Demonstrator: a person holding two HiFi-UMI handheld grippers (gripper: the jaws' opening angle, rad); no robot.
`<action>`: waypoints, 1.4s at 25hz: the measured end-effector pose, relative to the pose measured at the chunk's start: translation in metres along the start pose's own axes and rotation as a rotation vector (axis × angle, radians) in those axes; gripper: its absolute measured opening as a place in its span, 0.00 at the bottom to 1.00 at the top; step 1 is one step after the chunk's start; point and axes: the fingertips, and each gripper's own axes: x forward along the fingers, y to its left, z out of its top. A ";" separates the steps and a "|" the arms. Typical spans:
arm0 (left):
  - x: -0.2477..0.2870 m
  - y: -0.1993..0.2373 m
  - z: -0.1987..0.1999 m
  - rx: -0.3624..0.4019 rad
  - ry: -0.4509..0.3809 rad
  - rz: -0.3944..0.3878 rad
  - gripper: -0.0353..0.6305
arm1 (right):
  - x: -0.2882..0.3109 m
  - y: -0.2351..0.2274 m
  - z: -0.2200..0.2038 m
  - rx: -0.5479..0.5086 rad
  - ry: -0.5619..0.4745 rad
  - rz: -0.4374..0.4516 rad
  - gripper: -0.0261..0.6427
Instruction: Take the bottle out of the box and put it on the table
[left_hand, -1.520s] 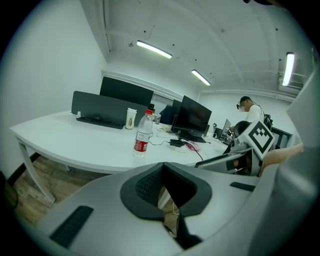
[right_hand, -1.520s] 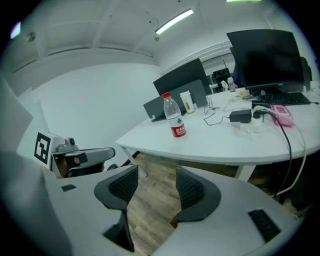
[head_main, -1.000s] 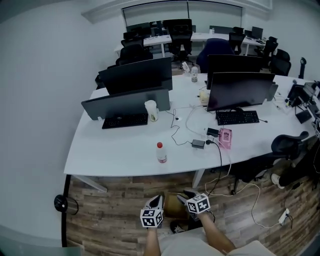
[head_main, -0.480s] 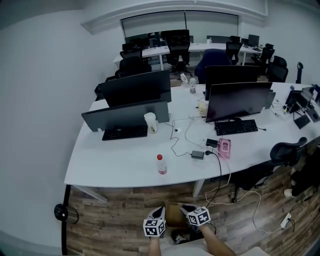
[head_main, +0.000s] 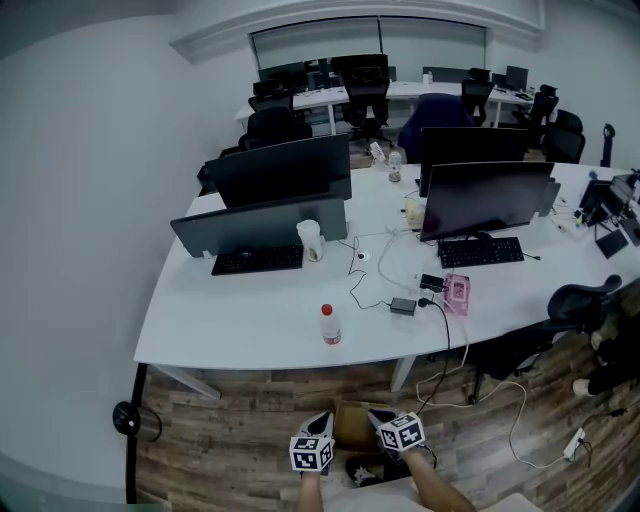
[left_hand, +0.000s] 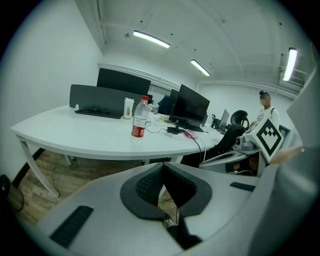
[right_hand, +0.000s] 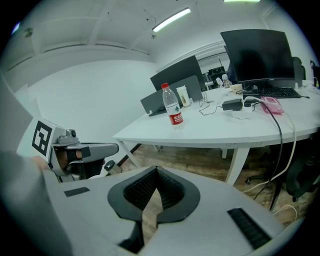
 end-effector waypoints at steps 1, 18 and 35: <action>0.000 -0.001 -0.001 -0.001 0.001 0.000 0.08 | -0.001 0.000 -0.001 -0.003 0.003 0.001 0.10; 0.006 0.000 -0.006 -0.015 0.011 0.005 0.08 | 0.005 0.004 -0.008 -0.004 0.032 0.012 0.10; 0.003 0.003 -0.009 -0.015 0.025 0.005 0.08 | 0.012 0.005 -0.010 -0.046 0.058 -0.005 0.10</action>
